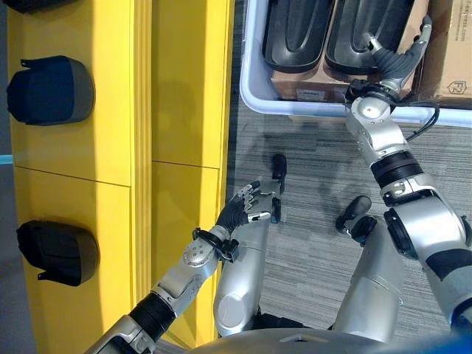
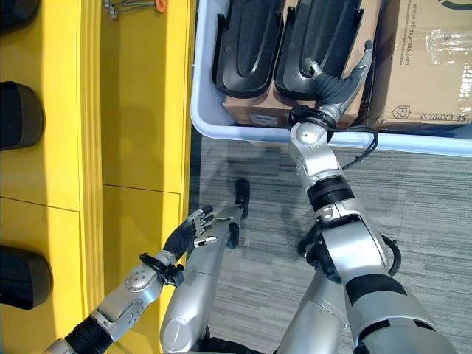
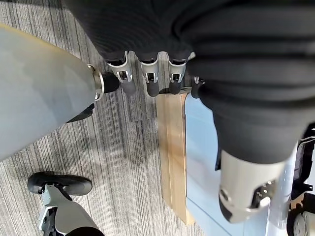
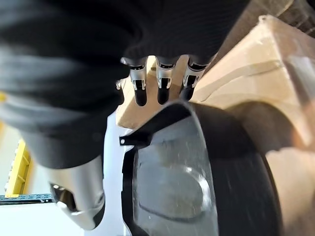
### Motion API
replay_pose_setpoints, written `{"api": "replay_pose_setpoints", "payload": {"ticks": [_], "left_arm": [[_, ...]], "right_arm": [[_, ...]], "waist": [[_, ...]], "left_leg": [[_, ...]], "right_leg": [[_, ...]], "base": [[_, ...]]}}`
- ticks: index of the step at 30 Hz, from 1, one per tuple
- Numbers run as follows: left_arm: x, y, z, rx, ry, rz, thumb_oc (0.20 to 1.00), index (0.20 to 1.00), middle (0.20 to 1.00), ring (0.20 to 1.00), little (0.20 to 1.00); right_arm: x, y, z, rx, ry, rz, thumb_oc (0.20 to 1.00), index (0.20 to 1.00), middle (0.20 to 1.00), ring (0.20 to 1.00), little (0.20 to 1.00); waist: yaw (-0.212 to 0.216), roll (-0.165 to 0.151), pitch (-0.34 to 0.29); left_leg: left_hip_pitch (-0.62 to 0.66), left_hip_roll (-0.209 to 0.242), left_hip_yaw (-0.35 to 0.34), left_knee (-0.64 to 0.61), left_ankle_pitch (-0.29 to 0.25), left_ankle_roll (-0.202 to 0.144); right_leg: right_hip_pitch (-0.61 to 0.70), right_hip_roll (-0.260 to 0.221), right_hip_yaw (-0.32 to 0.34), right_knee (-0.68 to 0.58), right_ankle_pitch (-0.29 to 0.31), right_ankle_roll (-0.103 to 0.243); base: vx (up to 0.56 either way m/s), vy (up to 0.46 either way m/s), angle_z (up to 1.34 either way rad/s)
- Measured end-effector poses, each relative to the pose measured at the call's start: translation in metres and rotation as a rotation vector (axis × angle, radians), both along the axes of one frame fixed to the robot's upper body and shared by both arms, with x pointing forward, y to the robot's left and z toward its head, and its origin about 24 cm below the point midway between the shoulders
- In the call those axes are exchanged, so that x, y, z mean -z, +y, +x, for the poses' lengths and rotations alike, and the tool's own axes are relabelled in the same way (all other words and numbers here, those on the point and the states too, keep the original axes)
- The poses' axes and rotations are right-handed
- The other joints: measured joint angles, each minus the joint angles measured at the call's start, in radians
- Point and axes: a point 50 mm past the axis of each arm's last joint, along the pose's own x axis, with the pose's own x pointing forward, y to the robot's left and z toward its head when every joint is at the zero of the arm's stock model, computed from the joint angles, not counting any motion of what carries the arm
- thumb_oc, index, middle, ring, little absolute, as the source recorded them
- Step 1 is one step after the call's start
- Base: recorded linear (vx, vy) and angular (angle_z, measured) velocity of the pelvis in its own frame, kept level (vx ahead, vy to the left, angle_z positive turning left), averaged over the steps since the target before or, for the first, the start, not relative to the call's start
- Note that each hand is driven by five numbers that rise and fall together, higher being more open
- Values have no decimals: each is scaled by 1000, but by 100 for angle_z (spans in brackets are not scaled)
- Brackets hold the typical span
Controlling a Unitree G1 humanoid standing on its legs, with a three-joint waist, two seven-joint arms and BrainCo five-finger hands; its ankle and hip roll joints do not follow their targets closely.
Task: Move parts from the plastic box to the shelf.
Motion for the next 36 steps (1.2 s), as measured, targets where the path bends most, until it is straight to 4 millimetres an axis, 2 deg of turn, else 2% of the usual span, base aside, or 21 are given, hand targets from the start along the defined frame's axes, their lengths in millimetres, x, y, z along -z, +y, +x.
{"api": "replay_pose_setpoints", "payload": {"ticks": [5, 11, 16, 21, 27, 31, 36], "left_arm": [[-2, -1, 2, -12, -10, -4, 1000, 1000, 1000, 1000, 1000], [-1, -2, 3, -15, -7, -9, 1000, 1000, 1000, 1000, 1000], [-1, -3, 4, -18, -3, -5, 1000, 1000, 1000, 1000, 1000], [1, -1, 4, -21, 4, 0, 1000, 1000, 1000, 1000, 1000], [1, -2, 6, -19, 6, 5, 1000, 1000, 1000, 1000, 1000], [2, -2, 5, -18, 14, 9, 1000, 1000, 1000, 1000, 1000], [3, -1, 5, -15, 24, 15, 1000, 1000, 1000, 1000, 1000]], "right_arm": [[2, 2, 0, -8, 6, 6, 1000, 1000, 1000, 1000, 1000], [8, -1, 0, -2, 15, 8, 1000, 1000, 1000, 1000, 1000], [11, 4, 1, -46, 35, -8, 1000, 1000, 1000, 1000, 1000], [11, -3, 3, -59, 51, 4, 1000, 1000, 1000, 1000, 1000], [4, -7, 7, -51, 72, -20, 1000, 1000, 1000, 1000, 1000], [-2, -9, 10, -86, 78, 41, 1000, 1000, 1000, 1000, 1000], [-10, -24, 15, -119, 110, 77, 1000, 1000, 1000, 1000, 1000]], "waist": [[-4, -10, 7], [-17, -10, 7], [-16, -10, 7], [-18, -10, 7], [-14, -10, 7], [-18, -10, 7], [-18, -9, 6]], "left_leg": [[0, 0, 1, 0, 0, 0], [0, 0, 3, 1, -1, 1], [0, 0, 4, 0, -1, 1], [0, 1, 4, 0, 0, 1], [-3, 2, 2, -17, 5, -4], [-5, 3, -1, -17, 7, -7], [-5, 4, -4, -21, 8, -8]], "right_leg": [[0, 0, 1, -2, 1, 1], [0, -1, 3, -2, 3, 1], [-1, -1, 3, -2, 2, 1], [-2, -1, 3, -1, -1, -6], [-13, 0, 0, 5, -4, -9], [-16, 1, -2, 6, -6, -8], [-16, 4, -1, 6, -7, -7]], "base": [[3, 7, 0], [3, 10, 0], [0, 0, 0], [0, 0, 0], [1, -19, 1], [0, 0, 0], [12, -13, 0]]}}
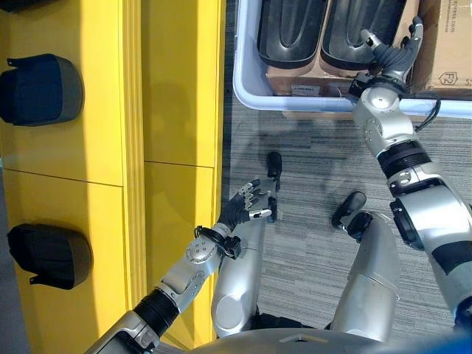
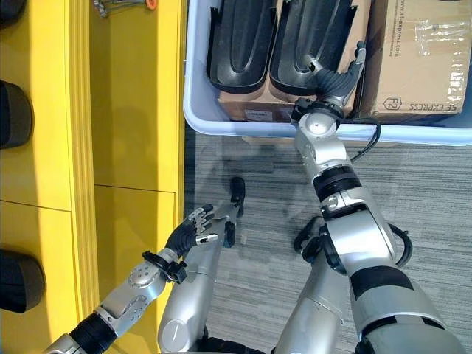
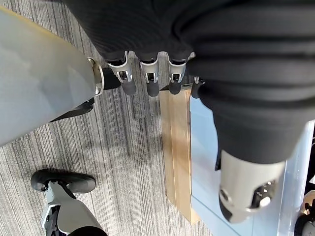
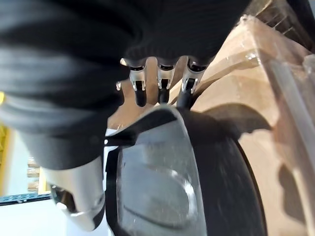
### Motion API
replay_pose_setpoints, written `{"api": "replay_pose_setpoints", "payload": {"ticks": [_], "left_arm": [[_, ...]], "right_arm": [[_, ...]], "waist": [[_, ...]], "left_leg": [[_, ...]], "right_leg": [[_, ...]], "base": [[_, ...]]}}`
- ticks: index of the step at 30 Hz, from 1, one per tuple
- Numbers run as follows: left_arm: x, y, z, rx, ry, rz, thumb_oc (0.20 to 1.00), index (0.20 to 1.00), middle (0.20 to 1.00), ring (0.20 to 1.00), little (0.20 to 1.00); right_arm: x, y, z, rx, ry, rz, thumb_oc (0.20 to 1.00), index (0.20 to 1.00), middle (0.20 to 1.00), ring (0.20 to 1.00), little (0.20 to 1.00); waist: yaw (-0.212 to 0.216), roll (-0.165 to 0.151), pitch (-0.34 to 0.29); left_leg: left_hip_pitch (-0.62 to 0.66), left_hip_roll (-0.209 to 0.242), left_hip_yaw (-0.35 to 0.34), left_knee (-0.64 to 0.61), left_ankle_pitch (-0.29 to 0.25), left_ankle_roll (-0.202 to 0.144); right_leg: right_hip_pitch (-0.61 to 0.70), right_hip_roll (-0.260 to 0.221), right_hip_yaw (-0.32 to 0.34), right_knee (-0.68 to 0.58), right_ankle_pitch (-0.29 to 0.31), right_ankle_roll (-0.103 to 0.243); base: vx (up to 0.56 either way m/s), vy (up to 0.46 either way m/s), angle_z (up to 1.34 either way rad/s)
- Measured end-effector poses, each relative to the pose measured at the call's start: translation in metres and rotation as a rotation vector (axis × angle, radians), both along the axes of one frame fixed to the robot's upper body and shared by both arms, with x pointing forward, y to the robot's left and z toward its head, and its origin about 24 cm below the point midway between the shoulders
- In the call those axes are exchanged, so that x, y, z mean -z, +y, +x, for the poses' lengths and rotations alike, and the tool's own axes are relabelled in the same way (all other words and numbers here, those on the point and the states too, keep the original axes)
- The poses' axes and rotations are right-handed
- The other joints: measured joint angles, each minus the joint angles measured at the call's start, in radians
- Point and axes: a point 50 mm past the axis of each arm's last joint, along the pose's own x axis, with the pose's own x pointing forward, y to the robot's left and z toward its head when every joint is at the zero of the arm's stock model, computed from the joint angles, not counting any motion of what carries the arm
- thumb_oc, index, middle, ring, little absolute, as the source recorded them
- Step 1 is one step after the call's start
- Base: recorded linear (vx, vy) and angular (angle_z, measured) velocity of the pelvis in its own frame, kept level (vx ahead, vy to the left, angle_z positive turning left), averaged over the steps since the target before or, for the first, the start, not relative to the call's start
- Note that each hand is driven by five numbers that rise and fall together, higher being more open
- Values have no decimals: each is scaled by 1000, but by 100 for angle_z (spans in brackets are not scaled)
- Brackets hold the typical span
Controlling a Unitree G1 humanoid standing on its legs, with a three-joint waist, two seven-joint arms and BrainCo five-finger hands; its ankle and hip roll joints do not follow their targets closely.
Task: Move parts from the plastic box to the shelf.
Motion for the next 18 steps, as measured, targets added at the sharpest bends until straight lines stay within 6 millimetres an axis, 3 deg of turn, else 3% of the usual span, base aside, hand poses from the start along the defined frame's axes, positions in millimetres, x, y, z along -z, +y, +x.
{"api": "replay_pose_setpoints", "payload": {"ticks": [7, 13, 18], "left_arm": [[-9, 2, 1, 18, -18, 10, 1000, 1000, 1000, 1000, 1000], [-7, 1, -1, 29, -2, 16, 1000, 1000, 1000, 1000, 1000], [-6, 2, -3, 31, 2, 14, 1000, 1000, 1000, 1000, 1000]], "right_arm": [[-11, -13, 4, -6, 55, 14, 1000, 1000, 1000, 1000, 1000], [-19, -30, 5, 114, 213, -298, 1000, 1000, 1000, 1000, 1000], [-21, -33, 4, 262, 325, -631, 1000, 1000, 1000, 1000, 1000]], "waist": [[4, 2, -2], [34, 23, -18], [51, 26, -20]], "left_leg": [[-9, 5, -10, 6, 2, -4], [-16, 8, -19, 0, 7, -8], [-16, 4, -25, -14, 20, -8]], "right_leg": [[-1, 7, -8, 0, -1, -3], [-1, 10, -20, -6, -2, -5], [-1, 9, -28, -10, -1, -9]], "base": [[15, -29, 0], [10, -18, 2], [12, 21, 5]]}}
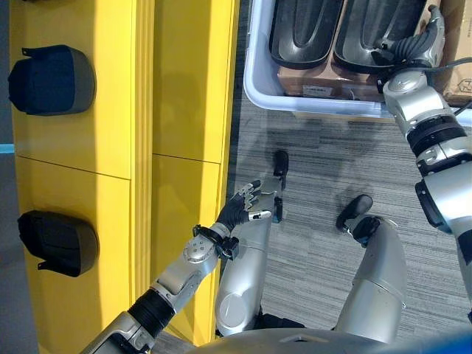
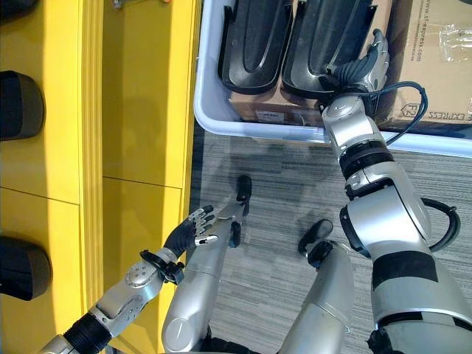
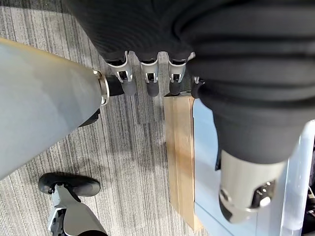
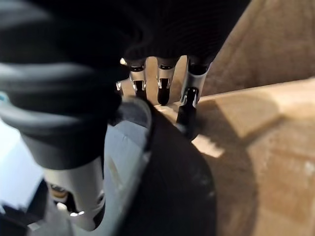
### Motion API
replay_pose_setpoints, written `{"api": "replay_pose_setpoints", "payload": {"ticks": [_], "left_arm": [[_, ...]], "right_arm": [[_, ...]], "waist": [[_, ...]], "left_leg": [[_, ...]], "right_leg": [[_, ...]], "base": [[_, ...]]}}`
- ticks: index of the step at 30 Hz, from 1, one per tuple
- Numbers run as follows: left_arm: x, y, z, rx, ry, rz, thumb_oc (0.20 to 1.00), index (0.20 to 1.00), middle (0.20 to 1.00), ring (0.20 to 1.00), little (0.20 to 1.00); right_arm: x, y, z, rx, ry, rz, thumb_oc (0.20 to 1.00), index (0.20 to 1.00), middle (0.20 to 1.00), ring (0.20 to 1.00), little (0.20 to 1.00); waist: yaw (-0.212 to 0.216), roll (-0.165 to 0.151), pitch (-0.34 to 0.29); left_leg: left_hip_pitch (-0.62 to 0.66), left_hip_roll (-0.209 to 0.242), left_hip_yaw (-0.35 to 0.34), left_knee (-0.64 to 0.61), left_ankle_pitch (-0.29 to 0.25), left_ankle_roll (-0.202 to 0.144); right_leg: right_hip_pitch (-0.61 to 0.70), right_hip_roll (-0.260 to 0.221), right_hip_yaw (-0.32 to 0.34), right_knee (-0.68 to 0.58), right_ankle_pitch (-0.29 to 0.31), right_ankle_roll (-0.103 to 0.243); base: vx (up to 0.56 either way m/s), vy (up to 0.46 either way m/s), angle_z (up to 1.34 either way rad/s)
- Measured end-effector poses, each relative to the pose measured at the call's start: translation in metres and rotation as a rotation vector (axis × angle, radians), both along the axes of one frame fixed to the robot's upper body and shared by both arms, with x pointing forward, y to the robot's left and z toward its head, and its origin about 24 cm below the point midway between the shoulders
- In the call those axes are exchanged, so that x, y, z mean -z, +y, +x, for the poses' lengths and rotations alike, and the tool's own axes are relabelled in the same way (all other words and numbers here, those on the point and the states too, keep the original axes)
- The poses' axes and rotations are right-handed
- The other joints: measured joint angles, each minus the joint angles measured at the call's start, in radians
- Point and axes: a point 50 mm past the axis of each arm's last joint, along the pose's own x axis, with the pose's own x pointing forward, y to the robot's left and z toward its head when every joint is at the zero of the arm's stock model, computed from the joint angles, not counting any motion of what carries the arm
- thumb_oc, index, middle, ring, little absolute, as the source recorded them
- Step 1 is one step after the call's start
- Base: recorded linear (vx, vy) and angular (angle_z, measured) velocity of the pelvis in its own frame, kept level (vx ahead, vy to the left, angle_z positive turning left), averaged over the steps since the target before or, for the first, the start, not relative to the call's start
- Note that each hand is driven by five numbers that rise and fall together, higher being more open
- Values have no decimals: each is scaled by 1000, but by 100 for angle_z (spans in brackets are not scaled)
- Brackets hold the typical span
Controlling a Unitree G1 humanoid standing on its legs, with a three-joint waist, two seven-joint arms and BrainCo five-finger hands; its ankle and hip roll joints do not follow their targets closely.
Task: Move parts from the plastic box to the shelf.
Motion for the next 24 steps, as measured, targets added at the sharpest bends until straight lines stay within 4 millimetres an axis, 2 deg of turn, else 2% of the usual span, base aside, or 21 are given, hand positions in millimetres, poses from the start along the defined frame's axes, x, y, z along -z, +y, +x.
{"api": "replay_pose_setpoints", "payload": {"ticks": [2, 3, 9, 15, 16, 20, 24], "left_arm": [[0, 0, 0, 1, -3, -2, 1000, 1000, 1000, 1000, 1000], [0, -1, -1, 5, -10, -8, 1000, 1000, 1000, 1000, 1000], [-2, 0, 0, -6, -20, -27, 1000, 1000, 1000, 1000, 1000], [-2, 1, -1, 4, -17, -38, 1000, 1000, 1000, 1000, 1000], [-2, 1, -1, 4, -17, -38, 1000, 1000, 1000, 1000, 1000], [-4, 2, 0, 2, -19, -39, 1000, 1000, 1000, 1000, 1000], [-4, 3, 0, -4, -17, -37, 1000, 1000, 1000, 1000, 1000]], "right_arm": [[0, 2, 0, 18, 19, -56, 1000, 1000, 1000, 1000, 1000], [0, 7, 0, 61, 72, -198, 1000, 1000, 1000, 1000, 1000], [2, 5, -1, 121, 119, -258, 1000, 1000, 1000, 1000, 1000], [9, 0, -2, 144, 142, -235, 1000, 1000, 1000, 1000, 1000], [10, 0, -1, 138, 140, -207, 200, 200, 200, 200, 200], [8, -7, -2, 123, 68, -49, 200, 200, 200, 200, 200], [5, -16, -3, 131, 46, 8, 200, 200, 200, 200, 200]], "waist": [[0, 0, 0], [0, 0, 0], [0, 0, 0], [8, 0, 0], [8, 0, 0], [8, 0, 0], [7, 1, -1]], "left_leg": [[0, 0, -2, -1, 0, 0], [3, 0, -3, -10, 1, 0], [6, 0, -8, -14, 1, 0], [21, 0, -11, -30, 5, 5], [22, 0, -11, -30, 5, 5], [23, 0, -13, -31, 7, 4], [26, 0, -14, -34, 9, 4]], "right_leg": [[1, 1, -1, -3, 1, 0], [5, 4, -3, -16, 6, 6], [25, 6, -19, -37, 12, 11], [46, 10, -26, -59, 23, 14], [46, 10, -26, -58, 23, 14], [46, 10, -27, -56, 23, 13], [47, 10, -27, -55, 22, 12]], "base": [[5, 20, 0], [0, 0, 0], [1, 2, 1], [0, 0, 0], [0, 0, 0], [0, 0, 0], [0, 0, 0]]}}
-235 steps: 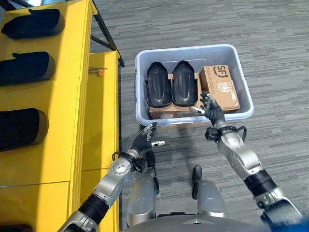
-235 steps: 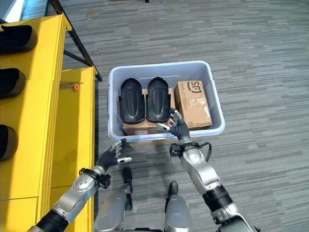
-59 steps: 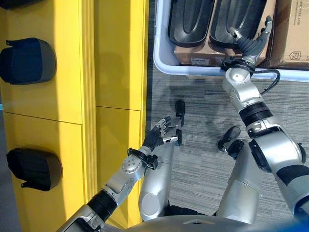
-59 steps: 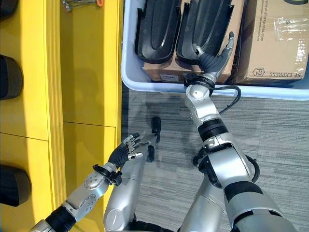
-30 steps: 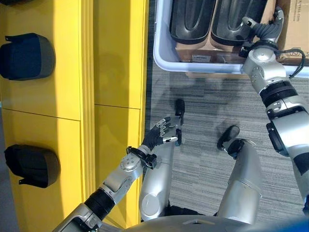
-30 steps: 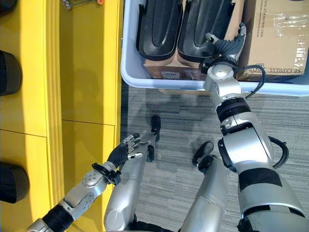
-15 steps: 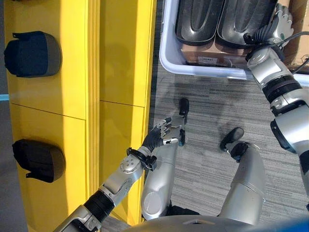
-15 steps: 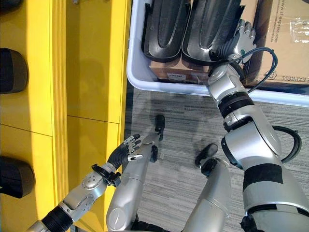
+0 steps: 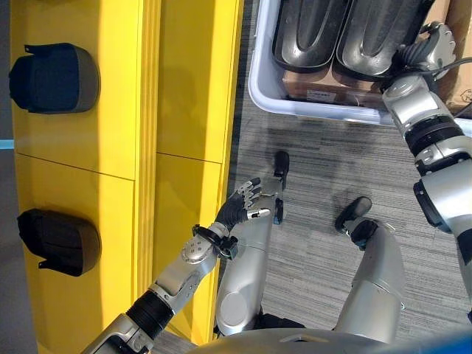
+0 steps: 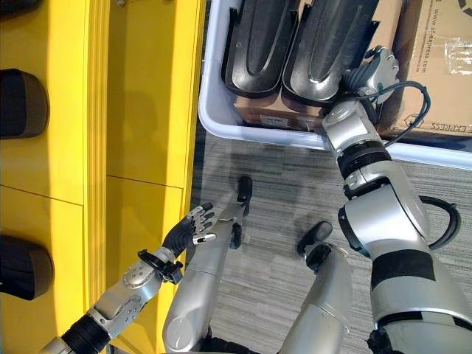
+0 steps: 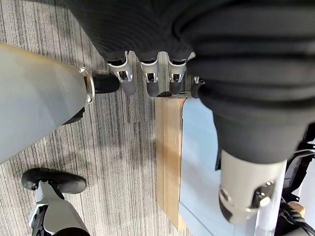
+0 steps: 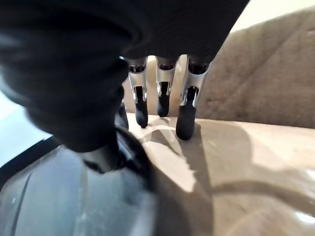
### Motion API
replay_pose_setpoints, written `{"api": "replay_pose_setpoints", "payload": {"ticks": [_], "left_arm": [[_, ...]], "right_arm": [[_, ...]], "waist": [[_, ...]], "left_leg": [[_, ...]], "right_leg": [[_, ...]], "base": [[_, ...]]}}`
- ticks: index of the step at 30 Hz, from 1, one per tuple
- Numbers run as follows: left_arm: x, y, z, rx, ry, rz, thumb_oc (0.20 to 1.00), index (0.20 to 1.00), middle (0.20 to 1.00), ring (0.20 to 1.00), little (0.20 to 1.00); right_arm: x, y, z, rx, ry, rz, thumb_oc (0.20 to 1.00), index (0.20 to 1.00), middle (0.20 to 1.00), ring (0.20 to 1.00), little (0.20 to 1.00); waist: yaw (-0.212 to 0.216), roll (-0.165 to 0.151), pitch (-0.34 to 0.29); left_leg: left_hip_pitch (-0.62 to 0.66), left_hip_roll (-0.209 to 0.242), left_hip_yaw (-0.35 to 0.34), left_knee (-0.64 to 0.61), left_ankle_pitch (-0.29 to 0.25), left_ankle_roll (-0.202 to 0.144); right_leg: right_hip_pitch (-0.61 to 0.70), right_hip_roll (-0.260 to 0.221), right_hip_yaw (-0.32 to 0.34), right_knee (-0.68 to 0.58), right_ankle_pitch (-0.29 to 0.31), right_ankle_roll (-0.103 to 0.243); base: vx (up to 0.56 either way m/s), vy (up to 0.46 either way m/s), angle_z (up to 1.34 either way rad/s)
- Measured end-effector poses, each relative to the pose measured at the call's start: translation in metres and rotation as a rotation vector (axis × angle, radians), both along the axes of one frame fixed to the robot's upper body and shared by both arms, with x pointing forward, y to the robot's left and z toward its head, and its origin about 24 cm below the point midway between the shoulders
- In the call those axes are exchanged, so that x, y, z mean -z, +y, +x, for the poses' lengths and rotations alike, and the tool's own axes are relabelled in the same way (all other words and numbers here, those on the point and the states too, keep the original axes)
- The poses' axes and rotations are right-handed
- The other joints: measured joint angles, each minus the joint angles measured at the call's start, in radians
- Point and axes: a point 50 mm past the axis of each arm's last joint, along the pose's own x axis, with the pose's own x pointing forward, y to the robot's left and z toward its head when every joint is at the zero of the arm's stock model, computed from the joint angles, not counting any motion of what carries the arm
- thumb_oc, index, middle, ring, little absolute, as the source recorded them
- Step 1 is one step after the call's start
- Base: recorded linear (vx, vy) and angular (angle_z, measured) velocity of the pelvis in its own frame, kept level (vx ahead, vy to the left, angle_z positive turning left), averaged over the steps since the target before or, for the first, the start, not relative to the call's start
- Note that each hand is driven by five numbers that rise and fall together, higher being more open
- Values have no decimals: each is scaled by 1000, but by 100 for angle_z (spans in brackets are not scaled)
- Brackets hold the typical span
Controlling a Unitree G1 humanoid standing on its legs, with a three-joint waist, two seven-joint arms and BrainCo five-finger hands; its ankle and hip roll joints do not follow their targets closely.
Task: Move parts from the plastic box to the shelf.
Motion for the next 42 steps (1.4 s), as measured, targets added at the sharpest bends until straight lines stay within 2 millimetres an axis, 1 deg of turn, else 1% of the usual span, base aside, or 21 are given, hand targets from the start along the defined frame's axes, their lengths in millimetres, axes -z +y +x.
{"api": "replay_pose_setpoints", "payload": {"ticks": [5, 7, 11, 16, 19, 20, 22, 23, 24, 25, 26, 28, 31, 33, 35, 38, 42], "left_arm": [[0, 0, 0, 0, 6, 4, 1000, 1000, 1000, 1000, 1000], [1, 0, 0, -1, 9, 6, 1000, 1000, 1000, 1000, 1000], [1, 0, 0, -1, 9, 6, 1000, 1000, 1000, 1000, 1000], [1, 0, 0, 0, 8, 5, 1000, 1000, 1000, 1000, 1000], [0, 0, 0, 0, 8, 5, 1000, 1000, 1000, 1000, 1000], [0, 0, 0, 1, 8, 6, 1000, 1000, 1000, 1000, 1000], [0, 0, 0, 0, 8, 6, 1000, 1000, 1000, 1000, 1000], [0, 0, 0, 1, 7, 6, 1000, 1000, 1000, 1000, 1000], [0, 1, 0, 0, 6, 8, 1000, 1000, 1000, 1000, 1000], [0, 1, 0, -1, 7, 8, 1000, 1000, 1000, 1000, 1000], [1, 1, 0, -3, 7, 8, 1000, 1000, 1000, 1000, 1000], [1, 1, 0, -5, 6, 8, 1000, 1000, 1000, 1000, 1000], [1, 2, 0, -10, 6, 9, 1000, 1000, 1000, 1000, 1000], [1, 2, 0, -12, 5, 8, 1000, 1000, 1000, 1000, 1000], [1, 2, 0, -14, 3, 7, 1000, 1000, 1000, 1000, 1000], [6, 5, -1, -26, 14, 13, 1000, 1000, 1000, 1000, 1000], [17, 12, -3, -40, 54, 33, 1000, 1000, 1000, 1000, 1000]], "right_arm": [[1, -2, 0, -18, -18, 52, 200, 200, 200, 200, 200], [8, -4, 0, -18, -6, 70, 200, 200, 200, 200, 200], [9, -5, -1, -13, 1, 69, 200, 200, 200, 200, 200], [21, -8, 0, -3, 58, 110, 200, 200, 200, 200, 200], [23, -6, 0, -15, 43, 125, 200, 200, 200, 200, 200], [25, -5, 1, -27, 19, 162, 200, 200, 200, 200, 200], [37, -2, 0, -33, -25, 228, 200, 200, 200, 200, 200], [42, 2, 0, -45, -73, 302, 200, 200, 200, 200, 200], [54, 10, -1, -60, -131, 387, 200, 200, 200, 200, 200], [65, 18, -5, -91, -204, 480, 200, 200, 200, 200, 200], [69, 24, -5, -97, -233, 489, 200, 200, 200, 200, 200], [65, 30, -7, -128, -291, 498, 200, 200, 200, 200, 200], [59, 33, -10, -148, -358, 524, 200, 200, 200, 200, 200], [55, 33, -12, -152, -397, 529, 200, 200, 200, 200, 200], [49, 34, -14, -165, -429, 539, 200, 200, 200, 200, 200], [36, 38, -16, -211, -488, 528, 200, 200, 200, 200, 200], [39, 38, -14, -258, -460, 545, 200, 200, 200, 200, 200]], "waist": [[-1, 2, -2], [0, 4, -5], [1, 5, -6], [1, 5, -6], [-2, 5, -6], [-3, 4, -5], [-5, 4, -5], [-11, 3, -4], [-14, 0, -3], [-26, -7, 1], [-38, -12, 2], [-58, -19, 7], [-82, -33, 8], [-85, -41, 11], [-87, -43, 11], [-84, -49, 6], [-80, -50, 7]], "left_leg": [[5, 0, 1, -2, 0, 0], [16, 0, 1, -2, 0, 0], [19, 0, 2, -2, 0, 0], [61, 0, 7, -17, 0, 2], [68, 2, 8, -19, 1, 3], [74, 2, 9, -20, 1, 3], [110, 2, 14, -35, 1, 5], [124, 3, 14, -38, 1, 5], [165, 7, 19, -55, 1, 6], [220, 14, 34, -90, 5, 9], [255, 16, 42, -111, 9, 10], [298, 16, 55, -148, 22, 12], [365, 16, 73, -185, 29, 14], [431, 20, 91, -219, 32, 14], [482, 19, 98, -242, 33, 13], [523, 20, 104, -260, 39, 11], [551, 19, 95, -263, 40, 11]], "right_leg": [[3, 0, 1, 0, 0, 0], [17, 0, 0, -3, 0, 0], [19, 1, 0, -4, 2, 0], [59, 2, 1, -20, 7, 4], [68, 7, 1, -31, 14, 6], [76, 8, 1, -36, 15, 8], [111, 10, 1, -55, 22, 13], [127, 14, 1, -65, 26, 15], [166, 24, 2, -90, 34, 19], [213, 35, 8, -122, 45, 22], [236, 41, 13, -143, 53, 25], [265, 45, 25, -166, 64, 32], [316, 50, 35, -197, 78, 38], [370, 60, 47, -230, 88, 44], [413, 65, 49, -251, 91, 48], [448, 67, 47, -258, 93, 47], [484, 66, 36, -264, 90, 47]], "base": [[0, 0, 0], [0, 0, 0], [0, 0, 0], [0, 0, 0], [-9, -4, -3], [0, 0, 0], [-14, -14, -2], [-30, -52, -10], [-15, -32, -19], [-14, -30, -29], [-1, 1, -25], [6, 11, -16], [15, -11, -15], [31, -18, -20], [25, -15, -13], [-12, -4, -4], [-2, 15, 7]]}}
